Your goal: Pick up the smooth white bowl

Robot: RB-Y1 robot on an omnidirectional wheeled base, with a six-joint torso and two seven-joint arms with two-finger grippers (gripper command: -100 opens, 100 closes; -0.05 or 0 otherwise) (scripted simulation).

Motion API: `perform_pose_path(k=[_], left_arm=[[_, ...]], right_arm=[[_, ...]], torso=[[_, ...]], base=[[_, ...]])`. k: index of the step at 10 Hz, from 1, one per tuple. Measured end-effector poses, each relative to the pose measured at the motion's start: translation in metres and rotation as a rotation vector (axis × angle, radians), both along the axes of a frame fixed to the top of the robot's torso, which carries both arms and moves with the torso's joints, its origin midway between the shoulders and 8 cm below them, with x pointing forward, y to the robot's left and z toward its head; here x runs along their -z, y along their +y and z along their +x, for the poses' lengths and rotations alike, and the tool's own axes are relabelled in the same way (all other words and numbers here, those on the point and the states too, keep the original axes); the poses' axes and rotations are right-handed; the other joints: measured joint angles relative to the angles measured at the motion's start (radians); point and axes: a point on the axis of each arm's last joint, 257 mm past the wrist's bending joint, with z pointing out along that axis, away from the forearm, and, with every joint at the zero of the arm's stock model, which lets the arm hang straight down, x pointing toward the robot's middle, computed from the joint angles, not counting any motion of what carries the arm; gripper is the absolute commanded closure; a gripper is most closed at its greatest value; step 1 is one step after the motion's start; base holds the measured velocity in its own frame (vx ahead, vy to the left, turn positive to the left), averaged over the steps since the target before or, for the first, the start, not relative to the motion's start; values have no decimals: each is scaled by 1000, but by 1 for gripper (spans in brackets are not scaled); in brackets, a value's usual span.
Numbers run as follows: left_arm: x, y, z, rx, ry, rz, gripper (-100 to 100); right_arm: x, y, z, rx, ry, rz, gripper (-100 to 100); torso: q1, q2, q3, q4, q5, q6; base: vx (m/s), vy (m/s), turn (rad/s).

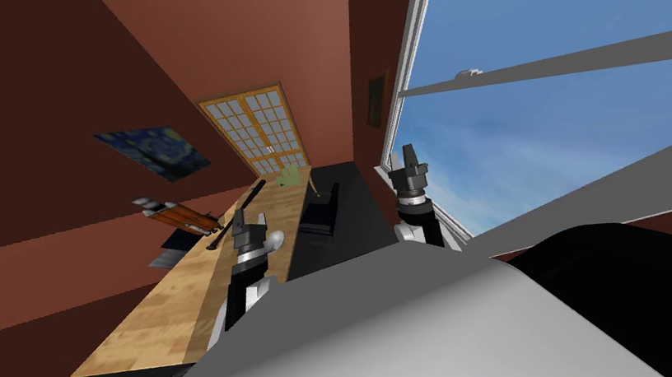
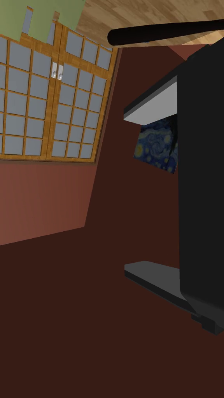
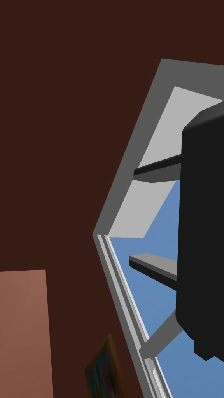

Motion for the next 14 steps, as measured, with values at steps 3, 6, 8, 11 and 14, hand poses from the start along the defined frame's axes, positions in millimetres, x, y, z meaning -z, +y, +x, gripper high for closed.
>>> perform_pose_path(k=[3,6,8,11,14], left_arm=[[41,8,19,18,132,3,-100],[82,23,31,22,268,4,-100],[110,33,31,21,361,5,-100],[144,47,36,11,460,4,-100],[176,63,36,-2,565,3,-100]], right_arm=[[0,0,0,0,0,0,0],[0,0,0,0,0,0,0],[0,0,0,0,0,0,0],[0,0,0,0,0,0,0],[0,0,0,0,0,0,0]], torso=[[0,1,1,0,0,0],[-1,0,0,0,0,0],[-1,0,0,0,0,0],[-2,-1,0,0,0,0],[-2,-1,0,0,0,0]], base=[[-55,45,-152],[-44,33,-109],[-42,31,-137],[-36,18,-102],[-32,22,-105]])
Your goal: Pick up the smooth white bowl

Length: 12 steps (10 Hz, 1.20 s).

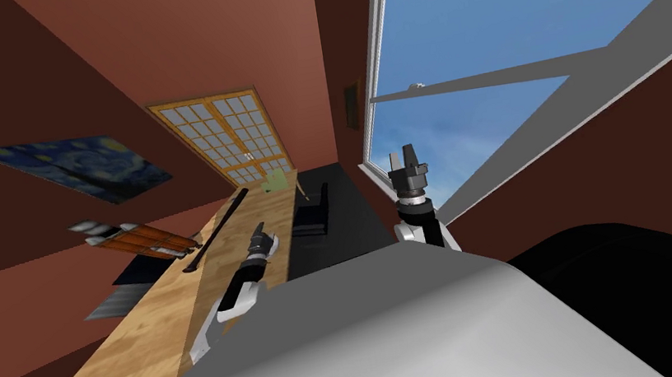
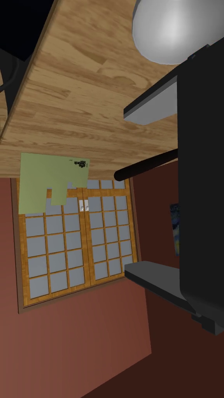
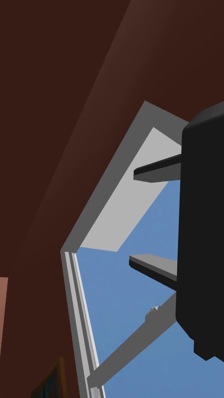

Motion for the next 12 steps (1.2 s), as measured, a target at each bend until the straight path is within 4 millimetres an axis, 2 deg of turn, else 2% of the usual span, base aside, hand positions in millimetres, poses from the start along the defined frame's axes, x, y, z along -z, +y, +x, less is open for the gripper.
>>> perform_pose_path(k=[5,12], left_arm=[[46,28,-5,-29,158,7,-100],[107,69,-30,-88,394,18,-100]], right_arm=[[0,0,0,0,0,0,0],[0,0,0,0,0,0,0]], torso=[[0,0,0,0,0,-1],[0,0,0,0,0,0]], base=[[-41,23,-114],[-36,21,-103]])
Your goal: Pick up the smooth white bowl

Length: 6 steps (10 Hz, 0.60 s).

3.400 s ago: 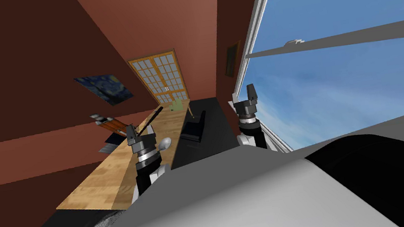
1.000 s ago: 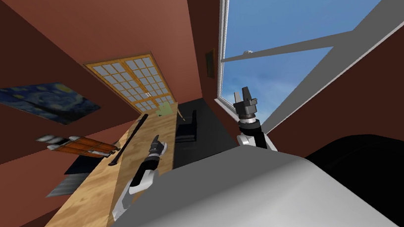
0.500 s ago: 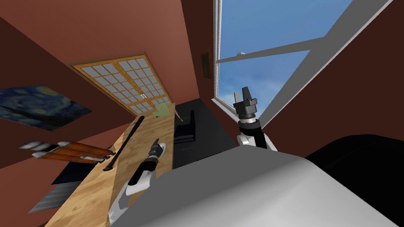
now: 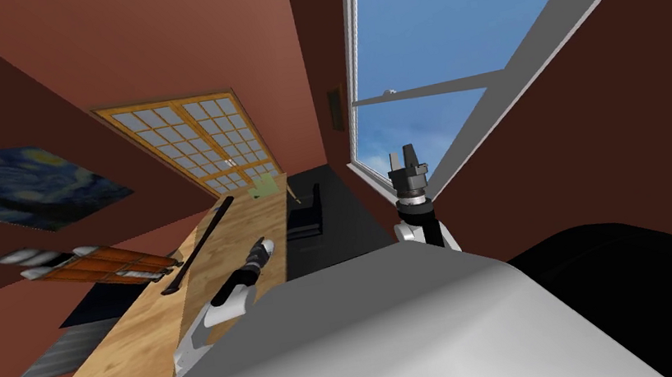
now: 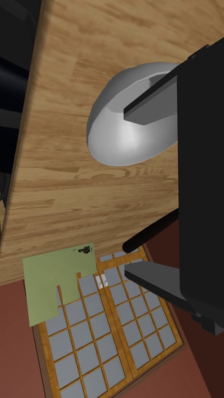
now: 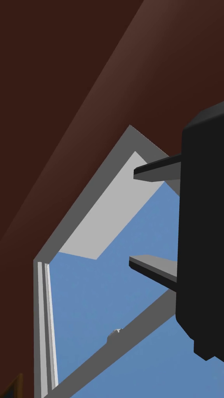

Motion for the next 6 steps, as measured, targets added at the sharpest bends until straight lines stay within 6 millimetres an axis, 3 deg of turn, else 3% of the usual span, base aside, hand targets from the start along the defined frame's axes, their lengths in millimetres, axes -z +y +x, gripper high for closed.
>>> perform_pose_path(k=[6], left_arm=[[48,51,-38,-68,224,20,-100]], right_arm=[[0,0,0,0,0,0,0]], torso=[[1,0,0,0,0,0]], base=[[-34,25,-135]])
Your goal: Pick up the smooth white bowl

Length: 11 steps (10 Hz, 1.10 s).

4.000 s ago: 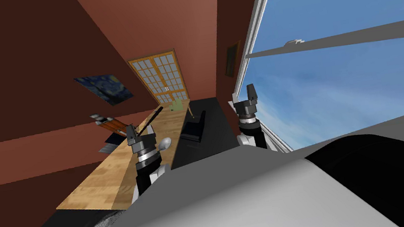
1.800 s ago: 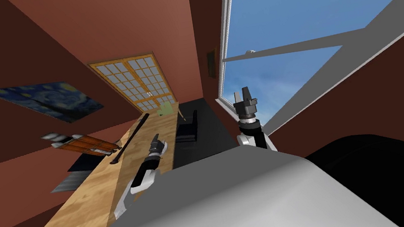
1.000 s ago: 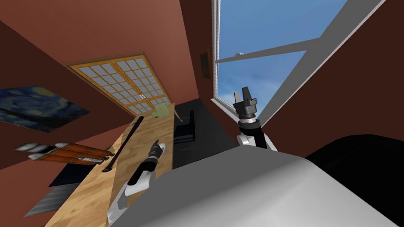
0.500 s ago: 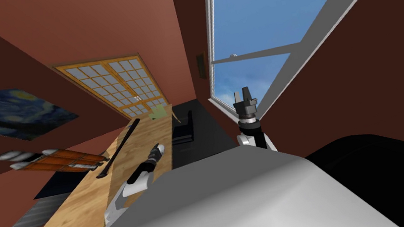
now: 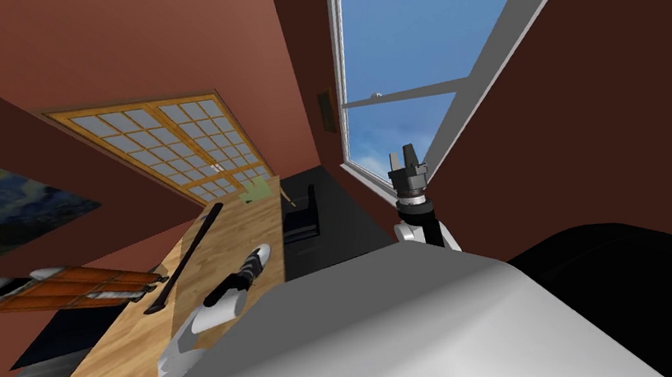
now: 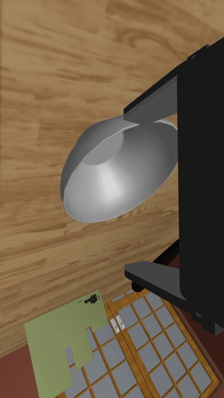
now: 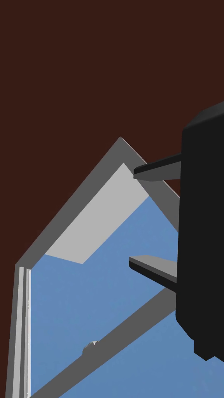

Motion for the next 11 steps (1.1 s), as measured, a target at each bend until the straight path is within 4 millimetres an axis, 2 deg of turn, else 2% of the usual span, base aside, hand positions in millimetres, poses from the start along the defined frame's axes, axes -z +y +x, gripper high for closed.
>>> perform_pose_path(k=[3,6,9,10,11], left_arm=[[18,24,-18,-34,95,11,-100],[37,49,-50,-76,215,26,-100],[48,67,-72,-109,299,32,-100],[57,71,-81,-120,336,30,-100],[59,71,-83,-122,343,30,0]], right_arm=[[0,0,0,0,0,0,0],[0,0,0,0,0,0,0],[0,0,0,0,0,0,0],[0,0,0,0,0,0,0],[0,0,0,0,0,0,0]], torso=[[0,-1,0,0,0,0],[1,-2,-1,0,0,-1],[0,-3,-2,-1,0,-1],[1,-4,-2,-1,0,0],[0,-4,-2,-1,0,-1]], base=[[-24,33,-139],[-6,34,-147],[14,36,-105],[12,25,-29],[0,0,0]])
